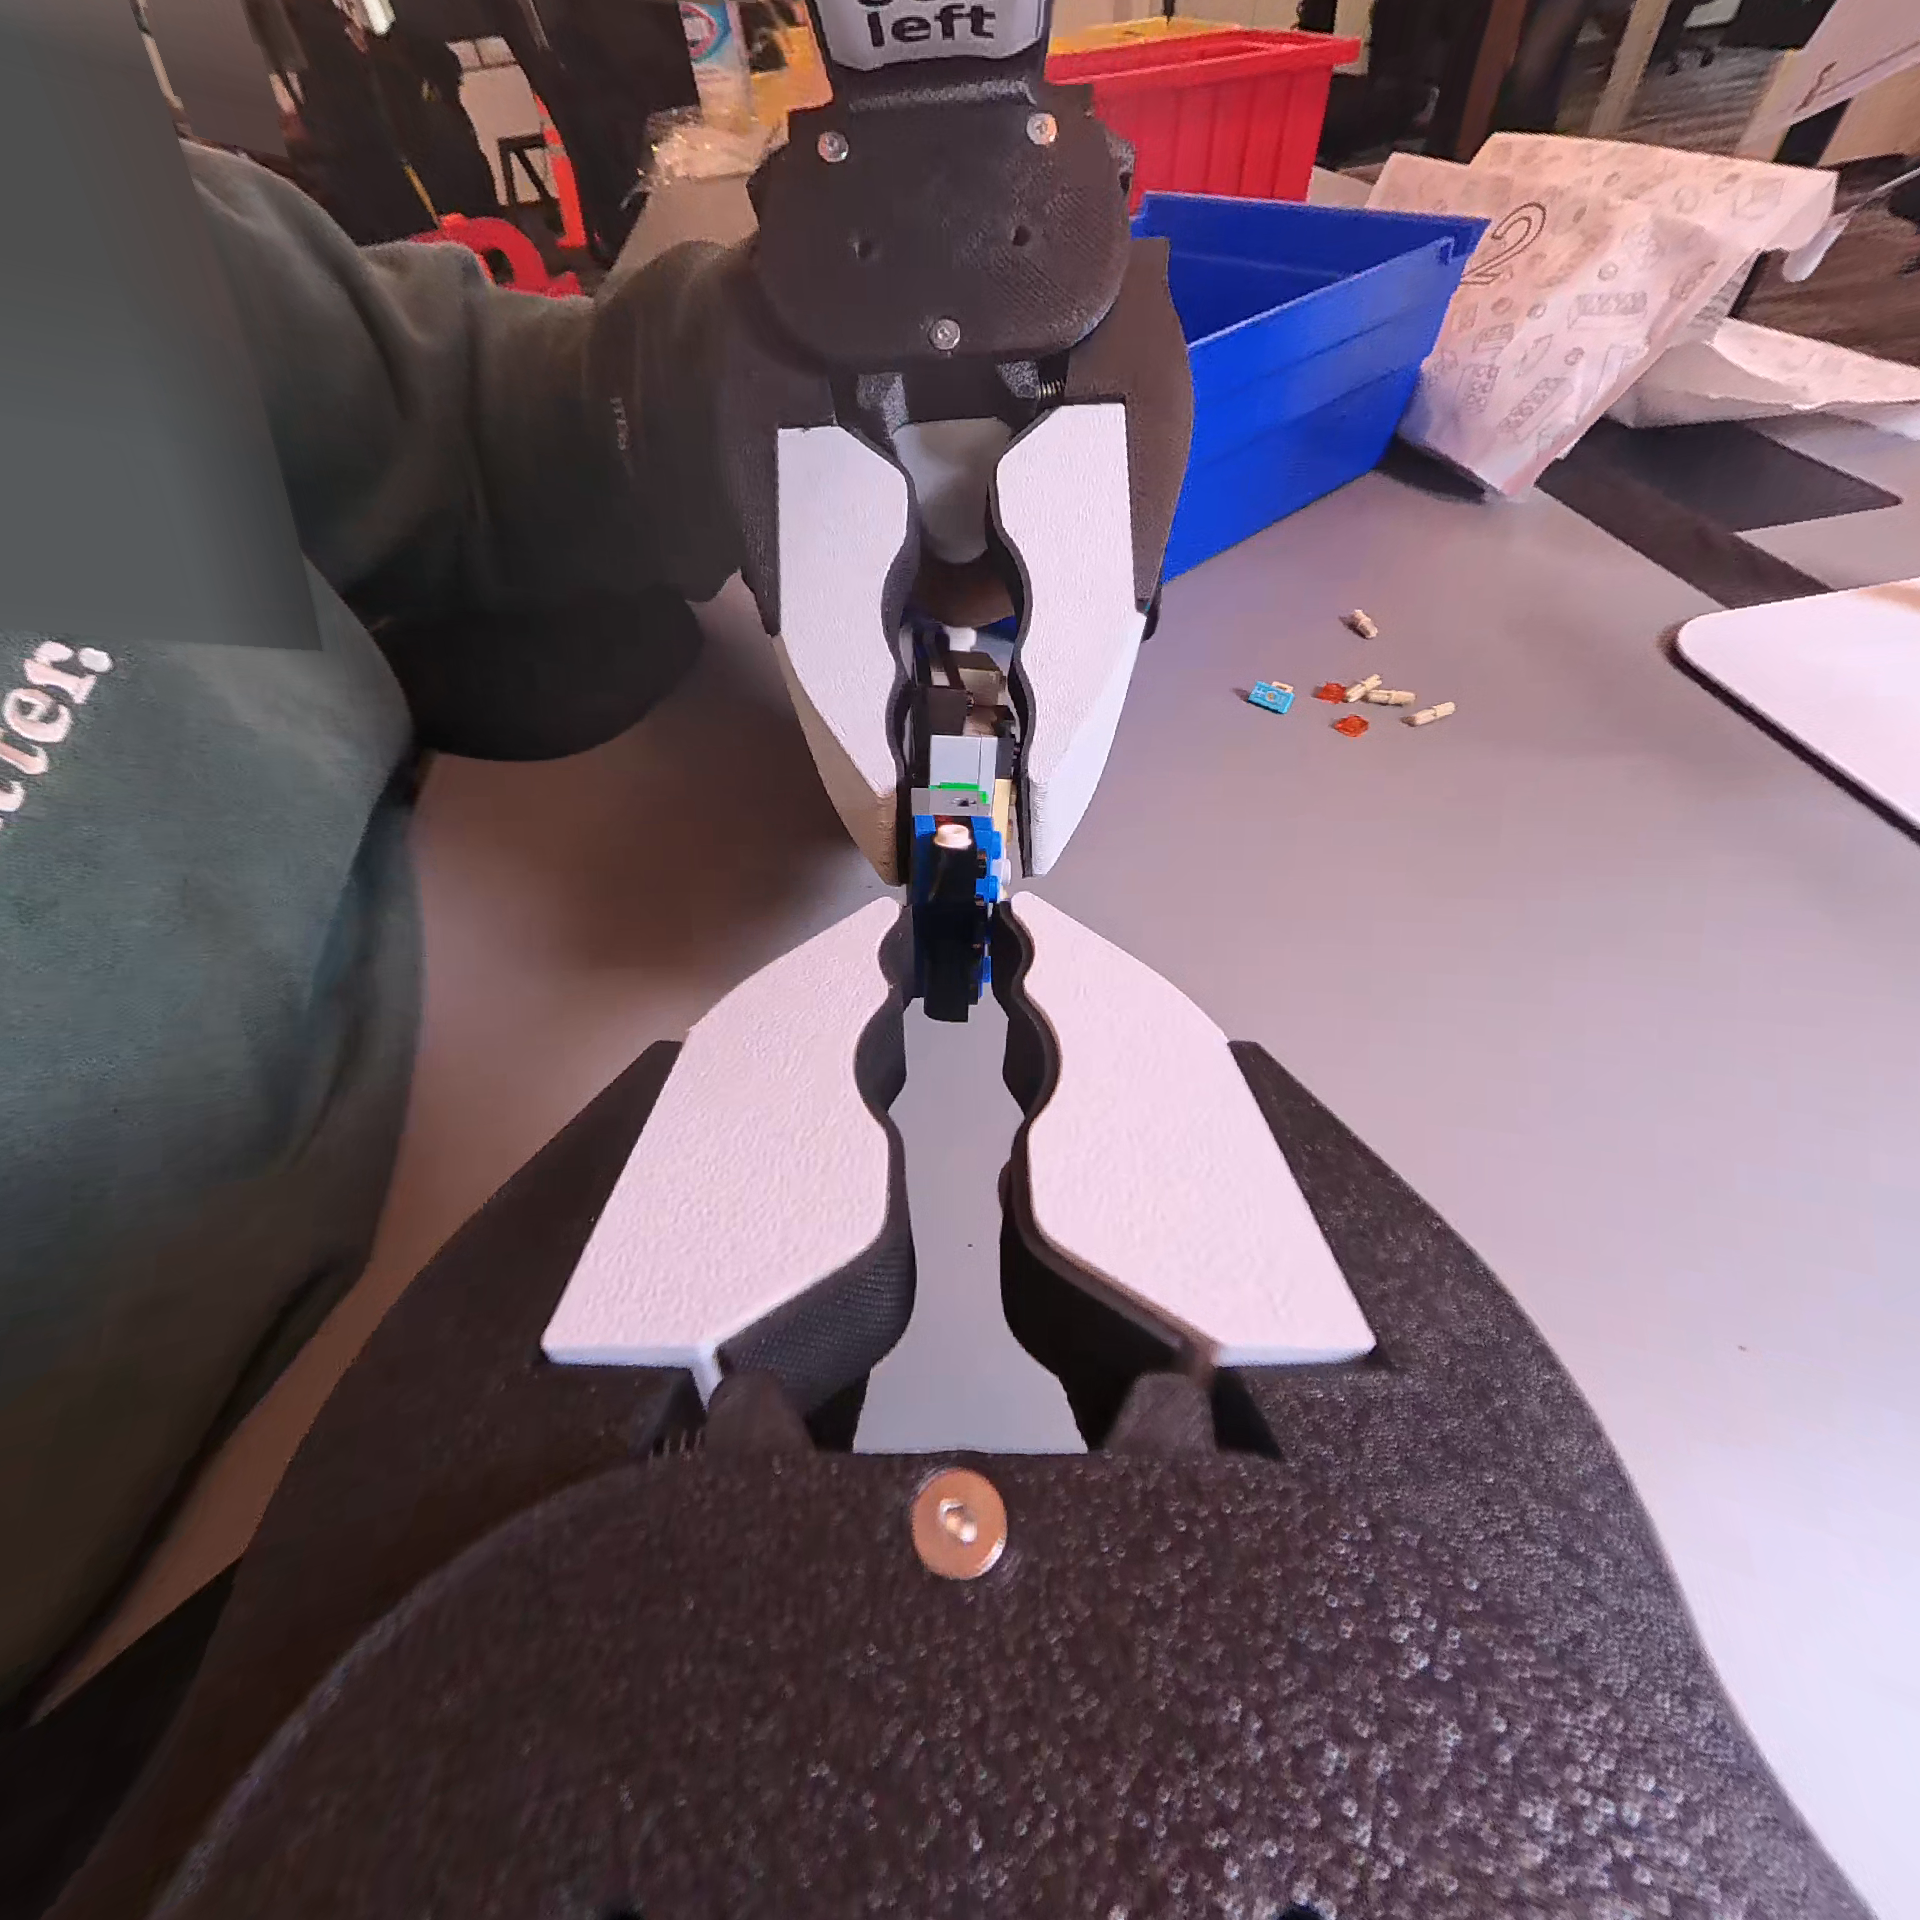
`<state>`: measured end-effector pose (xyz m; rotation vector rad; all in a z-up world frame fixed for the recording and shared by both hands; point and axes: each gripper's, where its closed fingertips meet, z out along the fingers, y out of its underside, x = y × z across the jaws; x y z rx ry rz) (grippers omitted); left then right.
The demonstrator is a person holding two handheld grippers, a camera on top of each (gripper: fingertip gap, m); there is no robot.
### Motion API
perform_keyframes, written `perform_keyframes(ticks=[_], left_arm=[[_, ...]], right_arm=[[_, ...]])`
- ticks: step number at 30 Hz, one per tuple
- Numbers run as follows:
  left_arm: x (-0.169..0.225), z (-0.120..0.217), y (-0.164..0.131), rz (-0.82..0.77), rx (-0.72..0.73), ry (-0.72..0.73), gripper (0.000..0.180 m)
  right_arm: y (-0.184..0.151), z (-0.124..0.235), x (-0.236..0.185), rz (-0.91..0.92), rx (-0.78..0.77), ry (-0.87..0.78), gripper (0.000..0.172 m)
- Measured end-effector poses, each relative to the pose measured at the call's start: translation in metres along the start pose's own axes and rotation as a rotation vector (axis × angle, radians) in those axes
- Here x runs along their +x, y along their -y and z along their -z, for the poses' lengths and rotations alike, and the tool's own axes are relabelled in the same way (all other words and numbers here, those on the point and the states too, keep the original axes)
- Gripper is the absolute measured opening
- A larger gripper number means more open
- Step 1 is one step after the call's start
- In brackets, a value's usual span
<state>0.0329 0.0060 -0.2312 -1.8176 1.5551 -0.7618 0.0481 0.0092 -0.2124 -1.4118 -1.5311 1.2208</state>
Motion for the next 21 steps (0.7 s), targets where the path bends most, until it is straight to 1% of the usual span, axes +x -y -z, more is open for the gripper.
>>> perform_keyframes(ticks=[5, 8, 11, 14, 18, 19, 21], left_arm=[[0.007, -0.001, 0.0, -0.06, -0.015, -0.007, 0.026], [0.01, -0.003, 0.003, -0.122, -0.019, 0.027, 0.026], [0.012, -0.005, 0.003, -0.166, -0.024, 0.054, 0.026], [0.013, -0.005, 0.007, -0.205, -0.011, 0.08, 0.026], [0.015, -0.003, 0.01, -0.208, 0.015, 0.087, 0.026], [0.015, -0.003, 0.009, -0.194, 0.011, 0.078, 0.026], [0.009, -0.002, 0.006, -0.176, 0.003, 0.108, 0.025]], right_arm=[[-0.001, 0.002, -0.01, 0.084, 0.01, 0.056, 0.015], [0.0, 0.005, -0.016, 0.111, 0.021, 0.093, 0.015], [-0.002, 0.007, -0.018, 0.091, 0.021, 0.132, 0.015], [0.0, 0.009, -0.02, 0.063, 0.054, 0.165, 0.015], [0.004, 0.01, -0.022, 0.01, 0.099, 0.21, 0.015], [0.003, 0.01, -0.022, 0.017, 0.095, 0.204, 0.015], [0.002, 0.007, -0.016, 0.113, 0.078, 0.109, 0.015]])
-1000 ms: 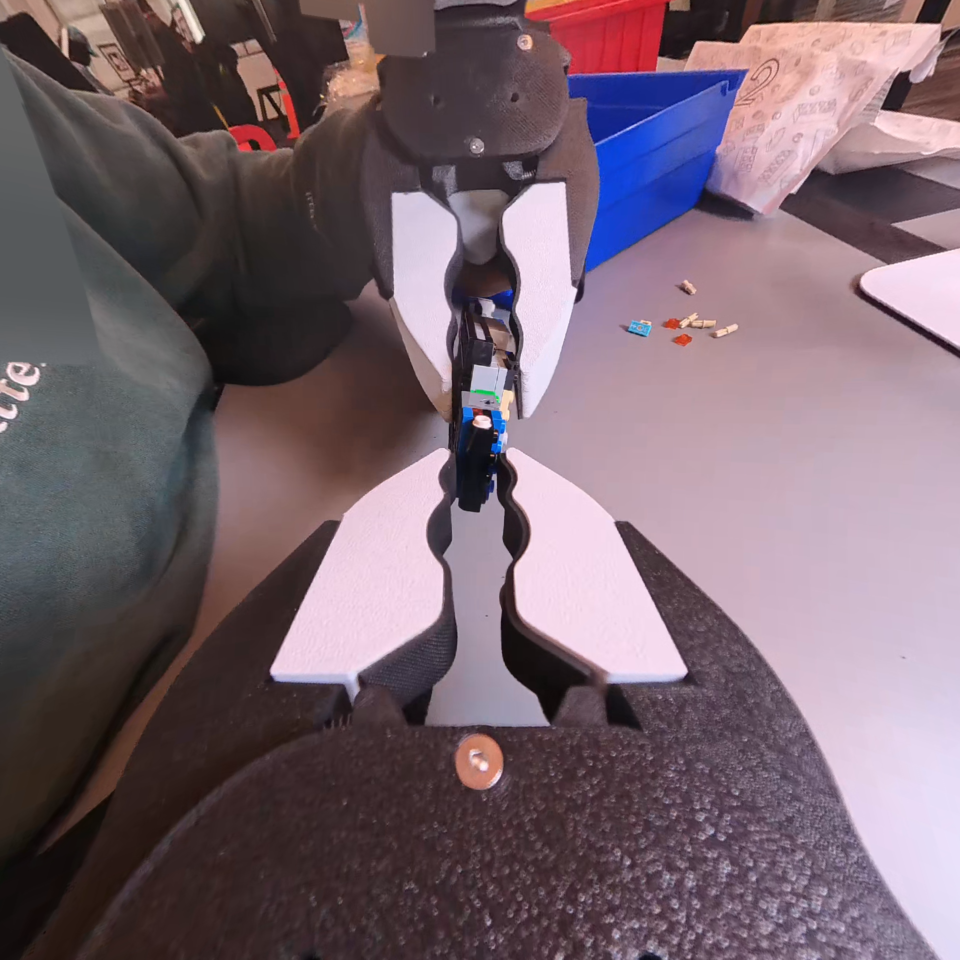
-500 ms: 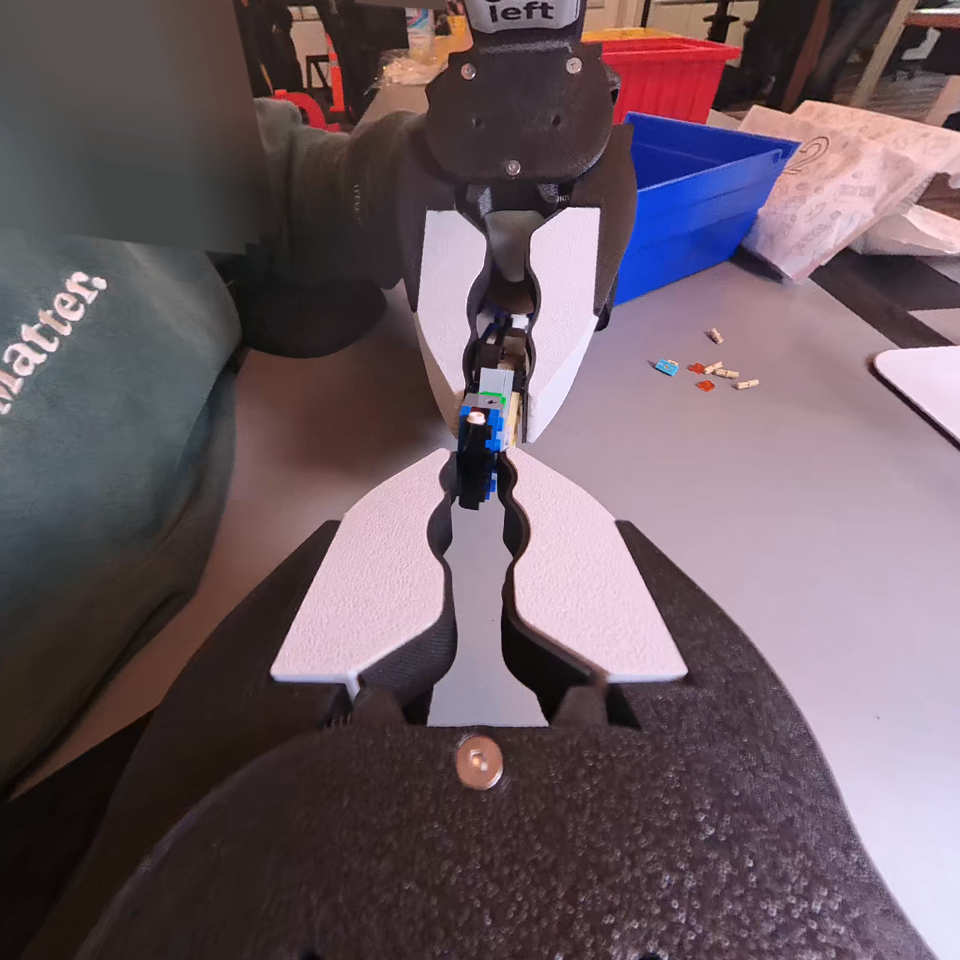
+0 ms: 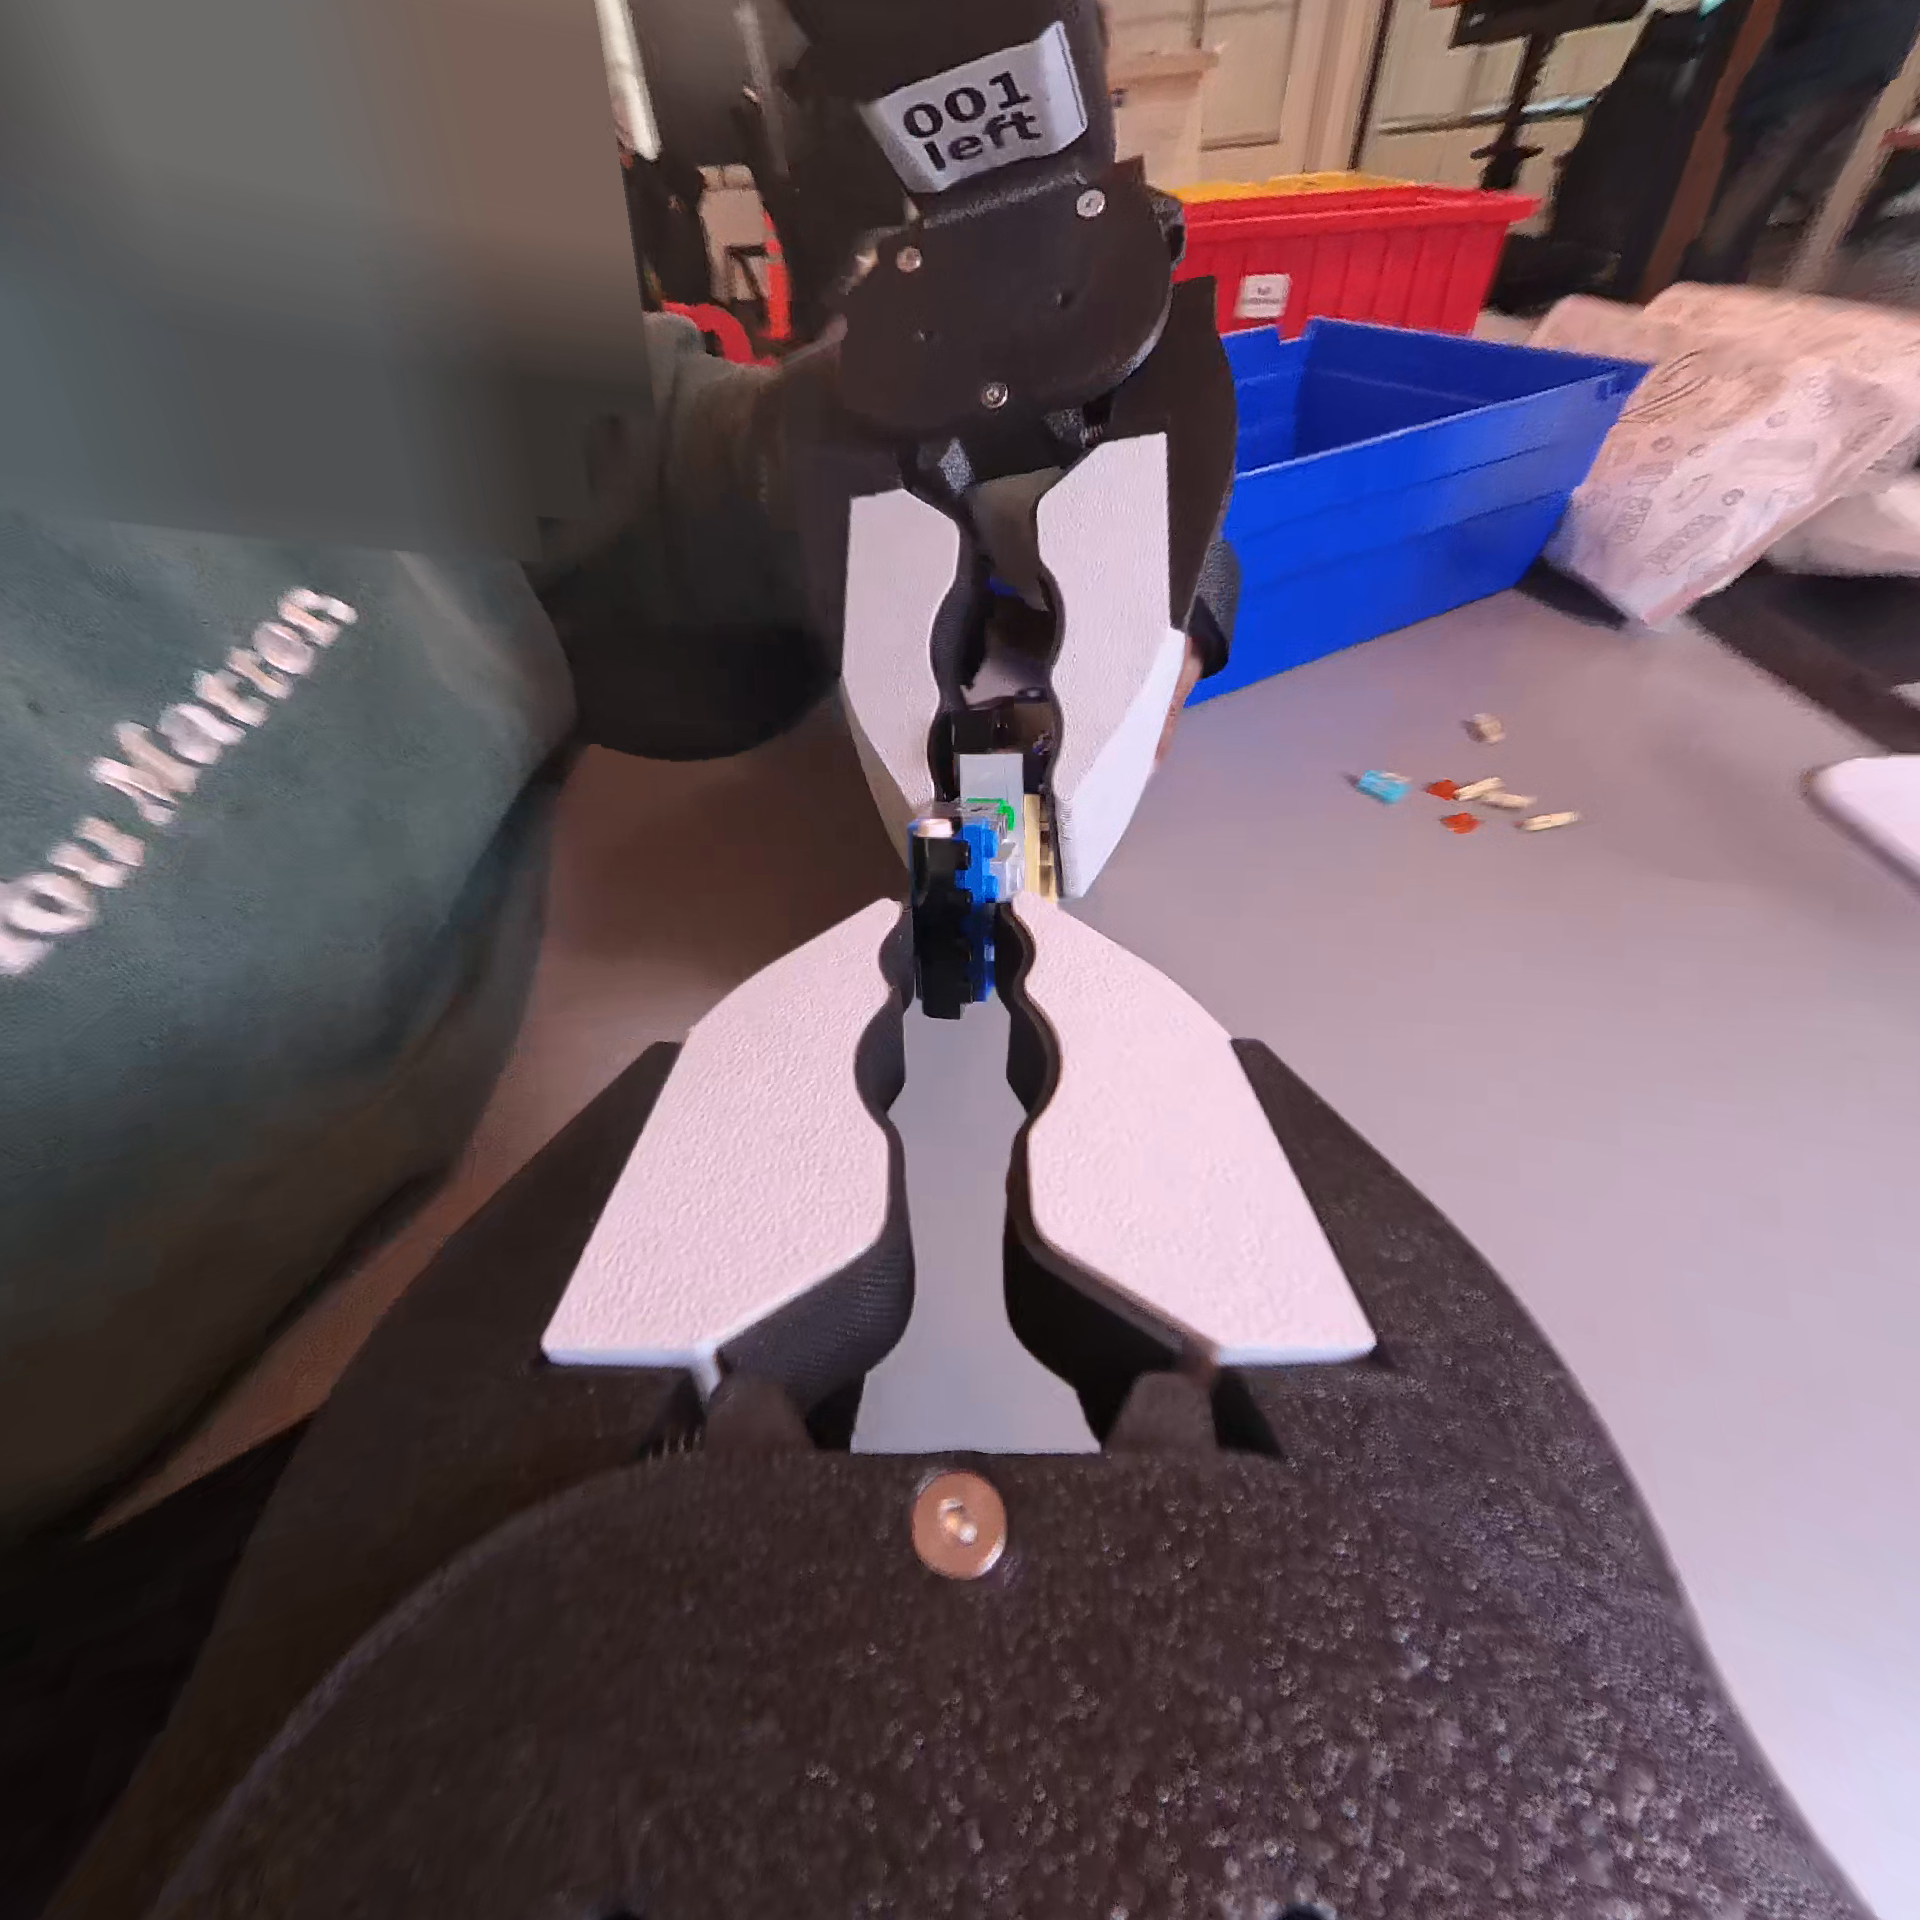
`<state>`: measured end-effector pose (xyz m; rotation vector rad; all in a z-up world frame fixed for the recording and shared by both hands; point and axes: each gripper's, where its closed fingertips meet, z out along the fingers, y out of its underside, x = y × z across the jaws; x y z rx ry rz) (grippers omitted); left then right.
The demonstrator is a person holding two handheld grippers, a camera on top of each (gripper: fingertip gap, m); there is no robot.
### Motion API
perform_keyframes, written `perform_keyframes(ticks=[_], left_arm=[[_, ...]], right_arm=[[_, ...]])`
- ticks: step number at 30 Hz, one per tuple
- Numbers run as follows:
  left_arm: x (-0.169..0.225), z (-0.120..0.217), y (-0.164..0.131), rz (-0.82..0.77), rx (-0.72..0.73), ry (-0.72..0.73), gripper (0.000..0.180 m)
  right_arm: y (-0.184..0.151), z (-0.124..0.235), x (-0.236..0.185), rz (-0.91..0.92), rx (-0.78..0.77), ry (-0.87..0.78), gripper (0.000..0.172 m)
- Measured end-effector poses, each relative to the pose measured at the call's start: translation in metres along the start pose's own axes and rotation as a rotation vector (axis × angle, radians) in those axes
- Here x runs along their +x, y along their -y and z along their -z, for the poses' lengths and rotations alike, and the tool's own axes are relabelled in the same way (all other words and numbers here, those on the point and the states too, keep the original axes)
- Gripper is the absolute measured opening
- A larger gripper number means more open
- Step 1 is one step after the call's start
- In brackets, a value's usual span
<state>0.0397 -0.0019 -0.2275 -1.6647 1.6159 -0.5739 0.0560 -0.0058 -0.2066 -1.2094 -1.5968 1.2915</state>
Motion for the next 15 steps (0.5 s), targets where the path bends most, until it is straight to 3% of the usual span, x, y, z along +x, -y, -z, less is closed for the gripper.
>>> perform_keyframes(ticks=[4, 6, 15], left_arm=[[-0.0055, -0.0012, -0.0068, -0.049, -0.055, 0.067, 0.025], [-0.005, -0.0041, -0.0077, -0.092, -0.076, 0.097, 0.025], [-0.0083, -0.0059, -0.0021, -0.335, -0.039, 0.366, 0.025]], right_arm=[[-0.0042, -0.0062, 0.0068, 0.277, -0.114, -0.196, 0.022], [-0.0047, -0.0073, 0.0064, 0.345, -0.142, -0.233, 0.016], [-0.0051, -0.0027, 0.0032, 0.334, -0.127, -0.214, 0.015]])
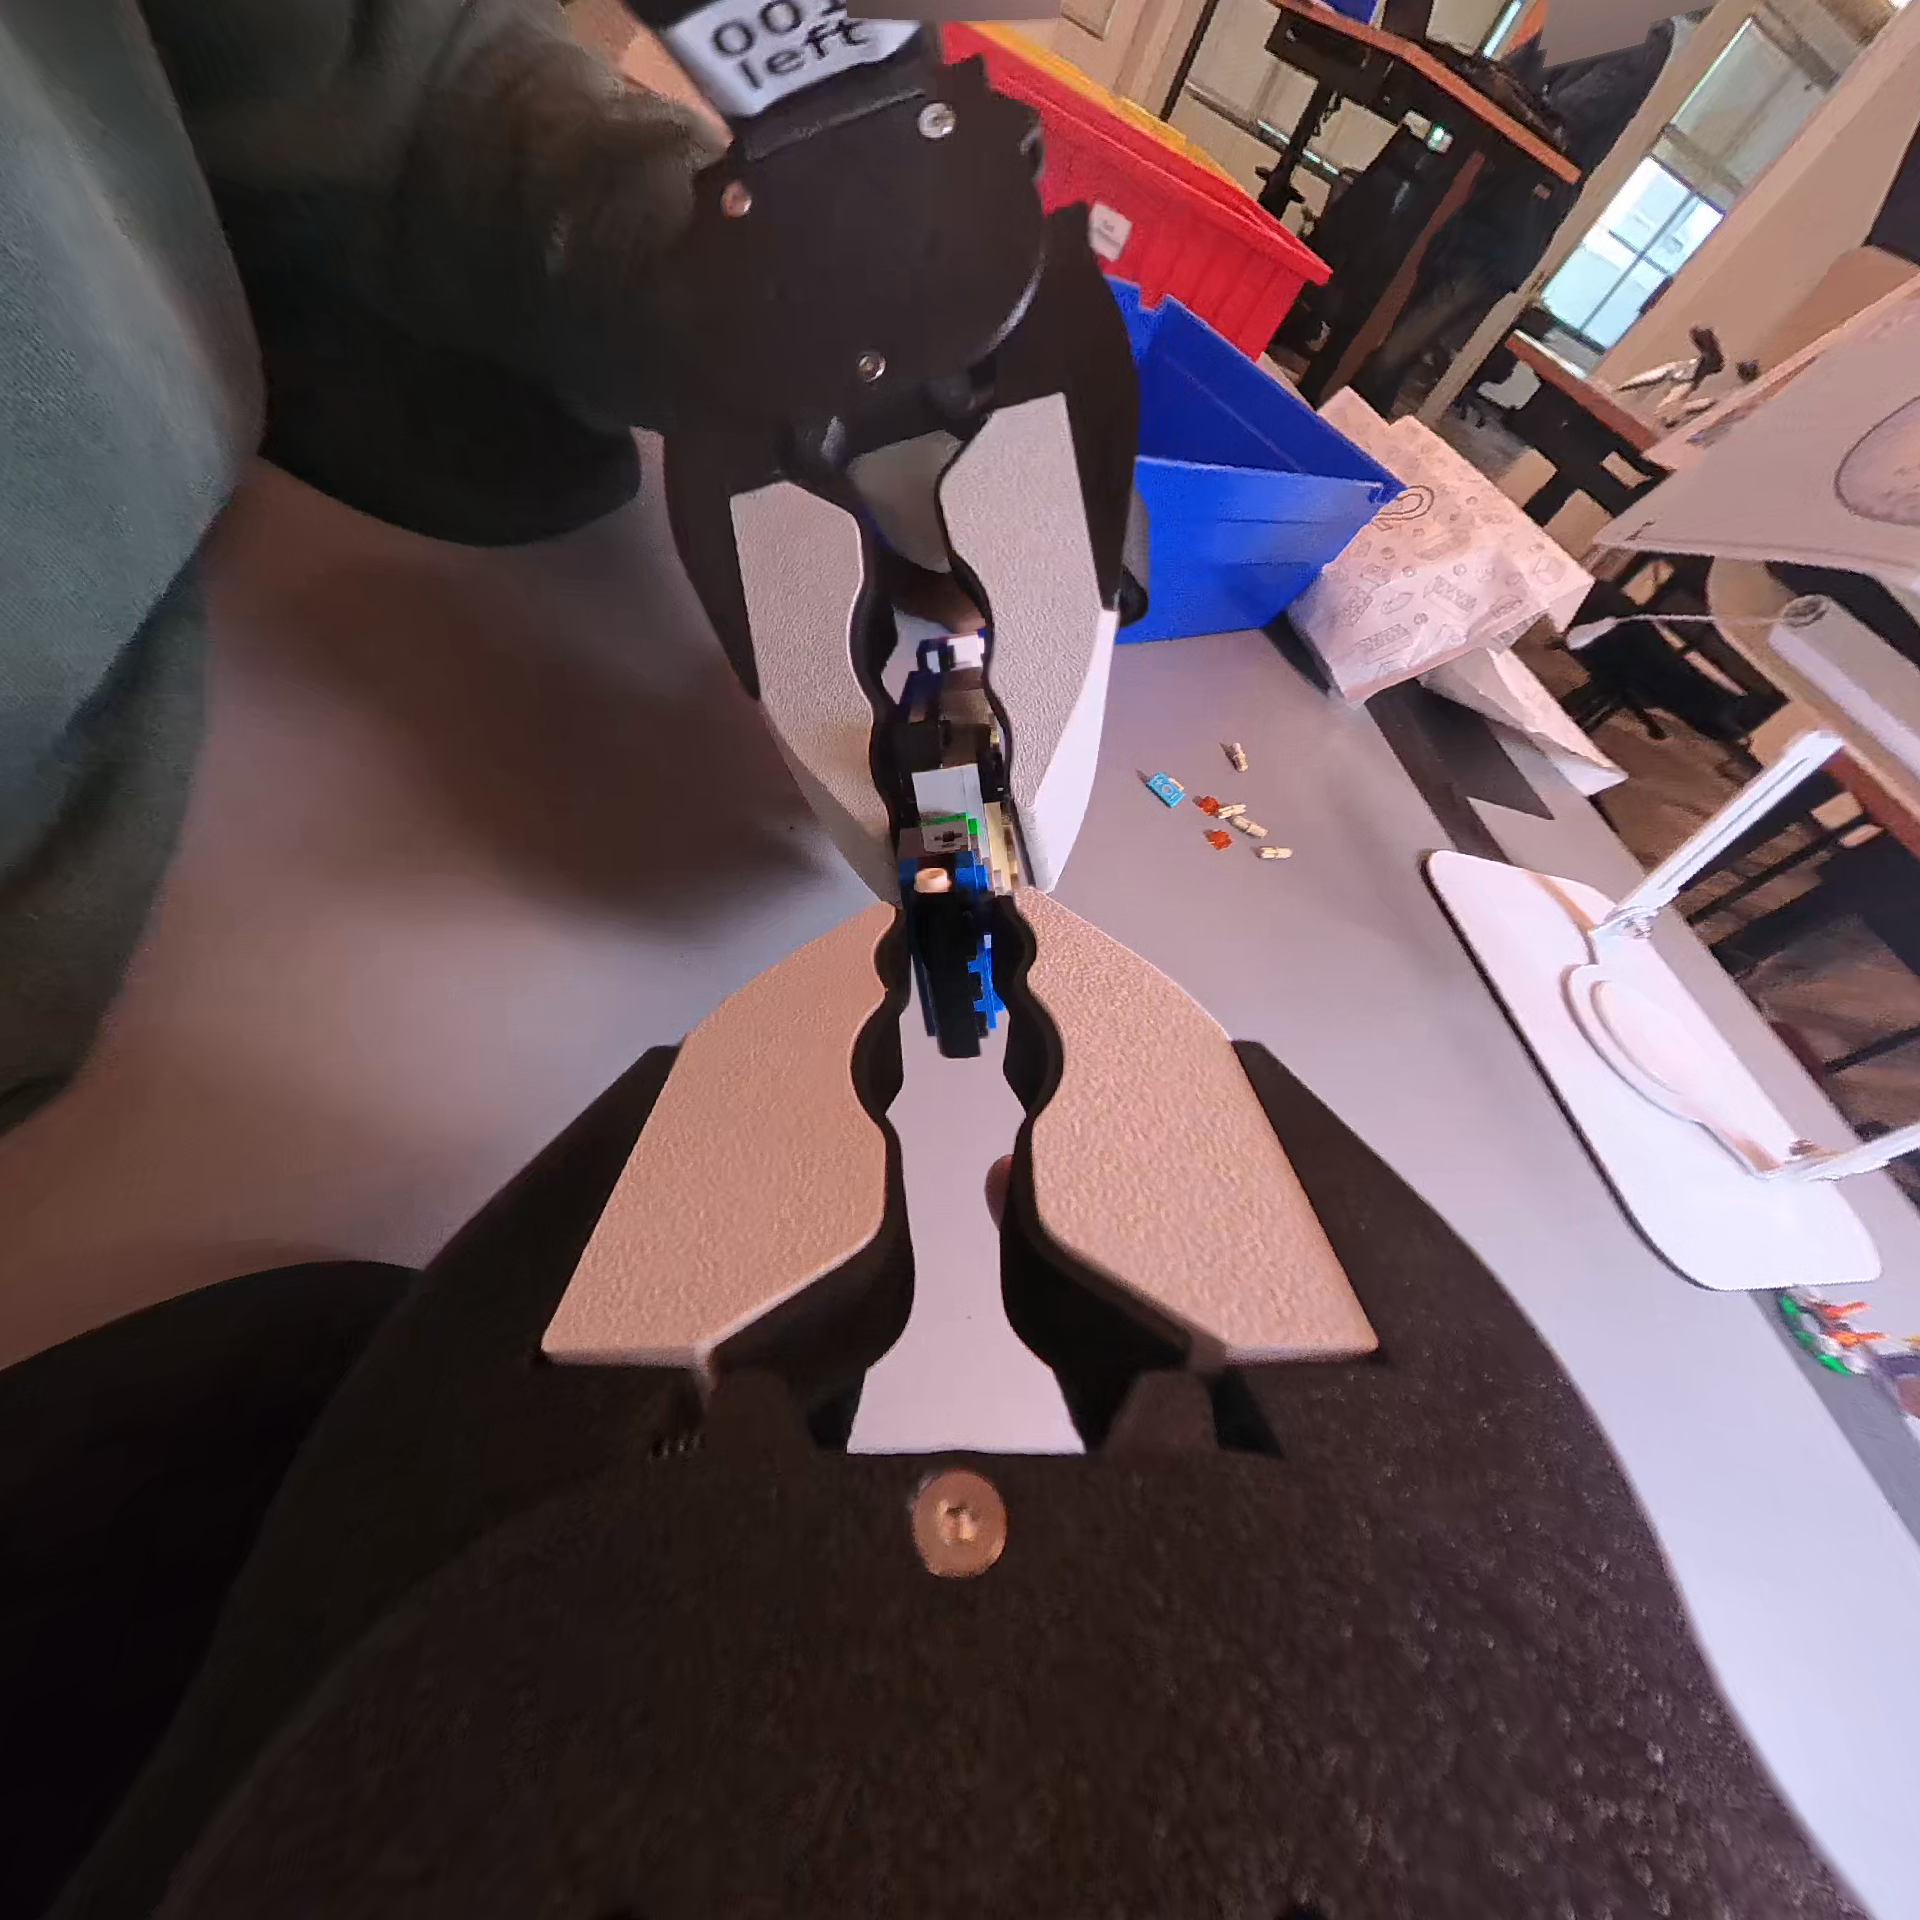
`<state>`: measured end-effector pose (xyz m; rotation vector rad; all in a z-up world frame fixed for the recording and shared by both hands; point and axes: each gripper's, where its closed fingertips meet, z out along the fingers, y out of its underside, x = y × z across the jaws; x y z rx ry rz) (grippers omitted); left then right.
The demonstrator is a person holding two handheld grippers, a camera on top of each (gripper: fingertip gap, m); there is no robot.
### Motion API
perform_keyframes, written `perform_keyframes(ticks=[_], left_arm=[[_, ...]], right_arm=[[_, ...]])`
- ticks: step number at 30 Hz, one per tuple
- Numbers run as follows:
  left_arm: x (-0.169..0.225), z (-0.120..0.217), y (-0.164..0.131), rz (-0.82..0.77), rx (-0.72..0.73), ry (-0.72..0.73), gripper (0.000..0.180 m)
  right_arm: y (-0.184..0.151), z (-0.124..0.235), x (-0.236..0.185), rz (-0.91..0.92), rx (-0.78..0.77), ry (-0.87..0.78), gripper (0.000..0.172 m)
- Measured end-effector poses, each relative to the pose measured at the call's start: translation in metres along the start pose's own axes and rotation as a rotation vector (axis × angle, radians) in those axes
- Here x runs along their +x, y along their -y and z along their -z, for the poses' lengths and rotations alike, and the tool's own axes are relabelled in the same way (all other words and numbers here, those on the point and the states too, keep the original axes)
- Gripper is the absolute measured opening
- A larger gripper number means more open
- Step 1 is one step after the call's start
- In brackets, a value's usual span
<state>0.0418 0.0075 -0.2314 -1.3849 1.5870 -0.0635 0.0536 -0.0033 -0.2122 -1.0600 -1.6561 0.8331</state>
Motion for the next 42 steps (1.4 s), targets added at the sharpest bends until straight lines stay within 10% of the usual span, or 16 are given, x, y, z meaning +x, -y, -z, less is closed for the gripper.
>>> perform_keyframes(ticks=[9, 29, 42], left_arm=[[-0.002, -0.002, 0.0, -0.05, 0.025, 0.119, 0.025], [0.008, -0.015, -0.007, -0.045, -0.116, -0.02, 0.021], [0.011, -0.019, -0.005, -0.07, -0.139, -0.025, 0.021]], right_arm=[[-0.003, 0.0, 0.001, -0.14, 0.066, 0.053, 0.015], [-0.013, -0.013, -0.005, 0.51, -0.197, -0.226, 0.015], [-0.018, -0.014, -0.005, 0.016, -0.08, -0.036, 0.014]])
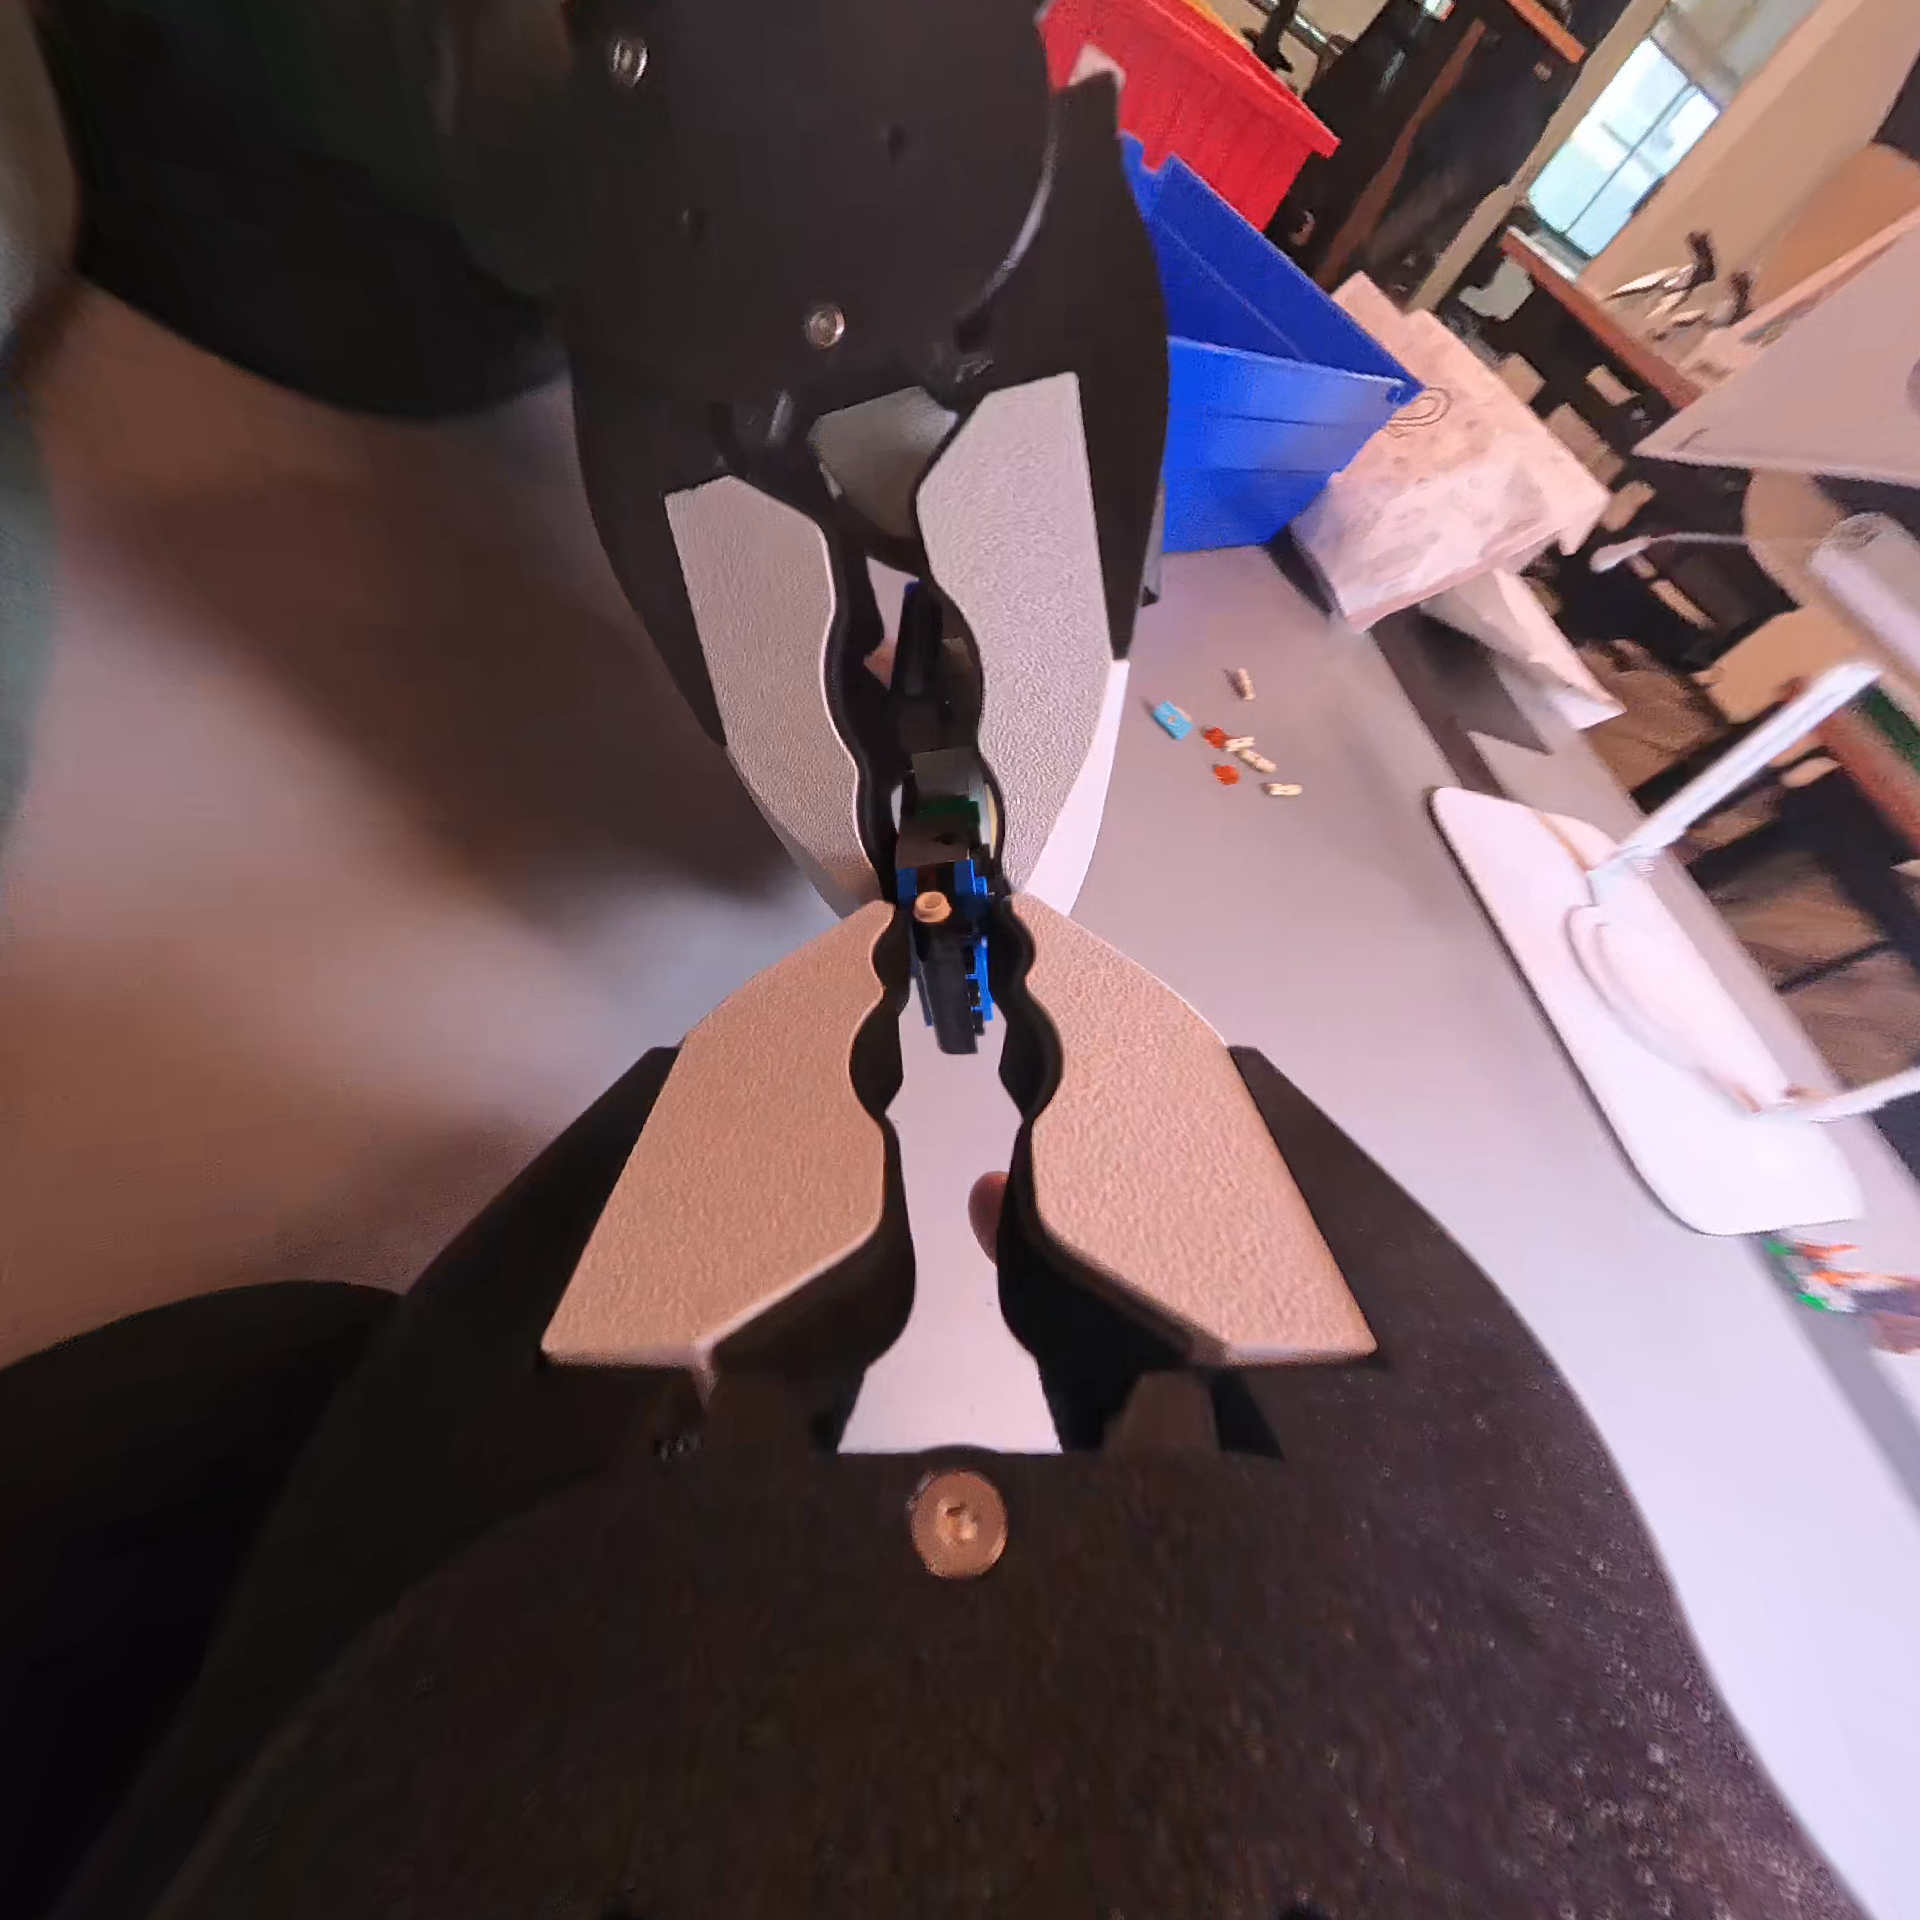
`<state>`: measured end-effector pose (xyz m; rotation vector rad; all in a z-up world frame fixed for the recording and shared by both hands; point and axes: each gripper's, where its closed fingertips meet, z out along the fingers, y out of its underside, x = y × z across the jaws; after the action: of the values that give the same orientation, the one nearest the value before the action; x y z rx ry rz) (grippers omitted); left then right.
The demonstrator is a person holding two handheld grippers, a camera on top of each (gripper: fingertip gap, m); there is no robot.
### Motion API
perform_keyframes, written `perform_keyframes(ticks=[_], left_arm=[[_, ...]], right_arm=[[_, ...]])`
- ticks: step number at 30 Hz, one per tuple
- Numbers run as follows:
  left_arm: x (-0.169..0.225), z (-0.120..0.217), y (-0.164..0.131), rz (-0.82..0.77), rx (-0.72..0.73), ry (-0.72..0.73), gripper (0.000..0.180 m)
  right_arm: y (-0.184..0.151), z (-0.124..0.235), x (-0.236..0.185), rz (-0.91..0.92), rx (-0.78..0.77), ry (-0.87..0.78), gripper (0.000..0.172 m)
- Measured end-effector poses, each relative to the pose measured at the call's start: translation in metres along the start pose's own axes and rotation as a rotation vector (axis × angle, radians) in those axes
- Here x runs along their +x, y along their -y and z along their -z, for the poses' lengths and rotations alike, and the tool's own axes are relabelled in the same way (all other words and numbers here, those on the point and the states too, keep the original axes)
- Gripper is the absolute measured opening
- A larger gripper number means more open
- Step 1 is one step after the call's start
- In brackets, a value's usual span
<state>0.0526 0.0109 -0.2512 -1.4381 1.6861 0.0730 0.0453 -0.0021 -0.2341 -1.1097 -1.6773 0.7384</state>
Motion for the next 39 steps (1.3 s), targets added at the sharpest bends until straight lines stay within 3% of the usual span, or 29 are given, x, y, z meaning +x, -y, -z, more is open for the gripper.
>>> perform_keyframes(ticks=[14, 24, 31, 39], left_arm=[[-0.003, 0.017, 0.025, 0.08, 0.196, -0.065, 0.02], [-0.01, 0.023, 0.027, 0.248, 0.228, -0.158, 0.02], [-0.021, 0.027, 0.03, 0.298, 0.3, -0.142, 0.025], [-0.029, 0.035, 0.019, 0.47, 0.322, -0.233, 0.029]], right_arm=[[0.024, 0.017, -0.004, -0.217, 0.19, 0.183, 0.014], [0.034, 0.016, 0.003, -0.117, 0.209, 0.072, 0.015], [0.039, 0.02, 0.016, -0.43, 0.304, 0.167, 0.015], [0.034, 0.016, 0.033, -0.973, 0.319, 0.283, 0.015]])
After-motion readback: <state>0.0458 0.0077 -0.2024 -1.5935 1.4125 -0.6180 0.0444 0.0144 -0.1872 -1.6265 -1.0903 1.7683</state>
